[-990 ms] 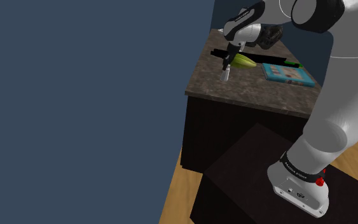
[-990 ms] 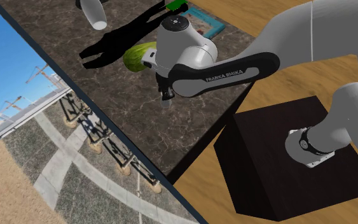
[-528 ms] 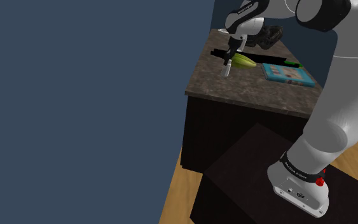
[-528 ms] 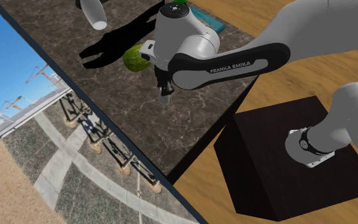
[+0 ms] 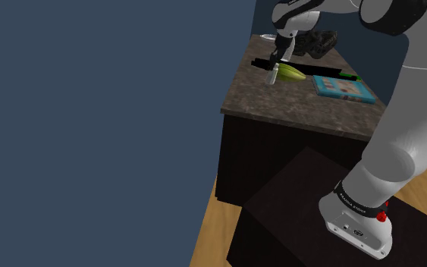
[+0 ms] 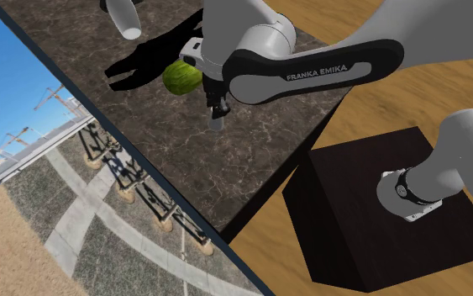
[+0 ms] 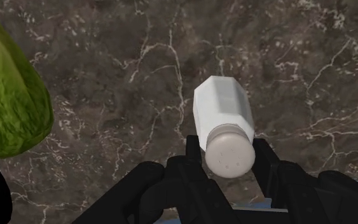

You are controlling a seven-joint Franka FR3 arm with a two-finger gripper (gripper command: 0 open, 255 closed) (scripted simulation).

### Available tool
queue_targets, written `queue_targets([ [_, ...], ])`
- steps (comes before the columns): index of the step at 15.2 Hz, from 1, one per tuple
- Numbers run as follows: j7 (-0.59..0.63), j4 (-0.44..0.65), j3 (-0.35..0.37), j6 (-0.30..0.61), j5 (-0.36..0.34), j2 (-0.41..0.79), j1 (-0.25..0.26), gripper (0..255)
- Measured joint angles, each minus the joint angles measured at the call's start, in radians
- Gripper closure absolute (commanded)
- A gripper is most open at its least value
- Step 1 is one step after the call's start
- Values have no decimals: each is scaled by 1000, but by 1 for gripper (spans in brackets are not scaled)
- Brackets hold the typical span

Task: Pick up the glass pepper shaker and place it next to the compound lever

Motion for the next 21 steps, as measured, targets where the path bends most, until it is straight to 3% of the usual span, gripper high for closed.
queue_targets([
  [19,26,208,-10,-237,-25,-33,-3,255],
  [21,1,255,-16,-257,-9,-2,-25,255],
])
